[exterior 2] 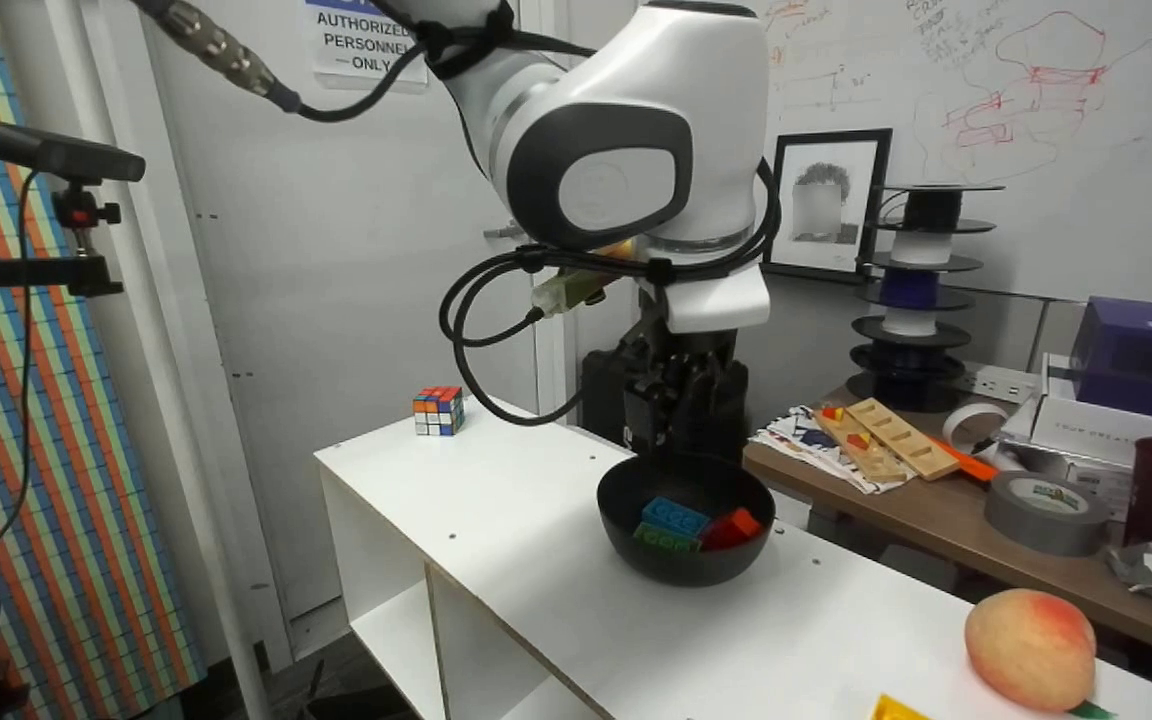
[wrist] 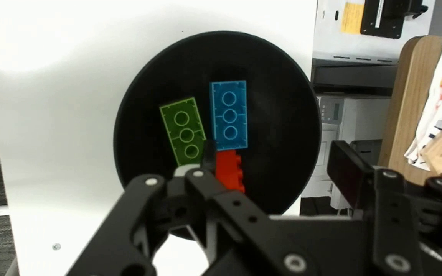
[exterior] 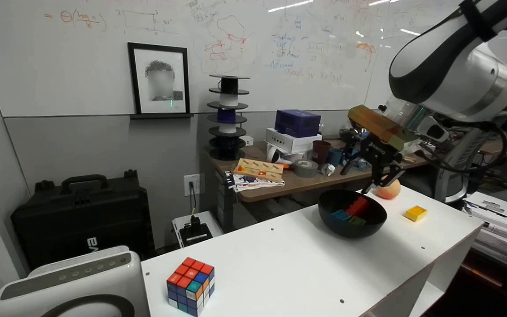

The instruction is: Pick up the building block toys from the top of the cabinet and put them in the black bowl.

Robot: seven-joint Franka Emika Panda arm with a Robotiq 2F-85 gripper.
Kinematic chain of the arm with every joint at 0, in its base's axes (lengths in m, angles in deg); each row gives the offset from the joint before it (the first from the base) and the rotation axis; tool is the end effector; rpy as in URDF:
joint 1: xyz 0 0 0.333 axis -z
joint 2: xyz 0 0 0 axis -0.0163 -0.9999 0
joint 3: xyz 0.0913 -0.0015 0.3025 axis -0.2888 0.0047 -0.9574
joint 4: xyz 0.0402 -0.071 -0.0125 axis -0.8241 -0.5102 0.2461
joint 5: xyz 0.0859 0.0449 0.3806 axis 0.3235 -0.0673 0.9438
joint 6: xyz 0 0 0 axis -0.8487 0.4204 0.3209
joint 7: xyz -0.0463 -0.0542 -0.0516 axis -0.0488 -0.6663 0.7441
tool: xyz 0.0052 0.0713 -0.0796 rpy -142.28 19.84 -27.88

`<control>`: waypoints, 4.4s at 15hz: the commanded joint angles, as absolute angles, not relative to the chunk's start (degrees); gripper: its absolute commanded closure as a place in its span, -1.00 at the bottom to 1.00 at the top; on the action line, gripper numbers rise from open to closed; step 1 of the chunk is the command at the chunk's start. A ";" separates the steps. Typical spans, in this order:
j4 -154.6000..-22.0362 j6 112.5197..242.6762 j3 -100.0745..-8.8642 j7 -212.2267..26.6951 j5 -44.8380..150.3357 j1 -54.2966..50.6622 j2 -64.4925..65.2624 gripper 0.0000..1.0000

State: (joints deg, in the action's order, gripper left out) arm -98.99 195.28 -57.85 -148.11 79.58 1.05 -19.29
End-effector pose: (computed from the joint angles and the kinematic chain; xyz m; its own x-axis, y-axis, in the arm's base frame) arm 0.6729 -0.0408 0.2168 0.1518 -0.9791 -0.1351 -0.9526 -0.1085 -0.2841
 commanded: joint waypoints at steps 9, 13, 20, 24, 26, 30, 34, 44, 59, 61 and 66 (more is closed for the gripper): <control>-106.14 183.51 -58.08 -128.17 83.01 10.37 -11.89 -0.99; -107.36 182.10 -52.10 -126.41 81.12 11.11 -11.34 -1.00; -101.72 174.53 -46.80 -128.23 76.23 11.11 -14.80 -1.00; -95.81 168.34 -44.99 -128.56 72.70 11.50 -18.62 -1.00; -92.33 167.03 -43.85 -129.06 70.57 11.64 -21.50 -1.00; -88.69 167.55 -42.02 -130.53 67.34 11.45 -26.68 -1.00; -88.62 178.55 -42.48 -129.37 66.98 10.47 -30.16 -1.00; -89.62 191.62 -44.74 -127.19 68.35 8.07 -31.11 -1.00; -80.62 189.34 -50.70 -127.36 77.43 14.20 -38.39 -1.00; -79.94 188.88 -50.56 -127.69 77.58 14.26 -39.43 -1.00; -79.30 187.36 -50.72 -127.25 77.91 14.82 -40.44 -0.33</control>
State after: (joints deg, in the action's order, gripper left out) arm -81.85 189.25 -49.91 -128.08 76.65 13.87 -39.28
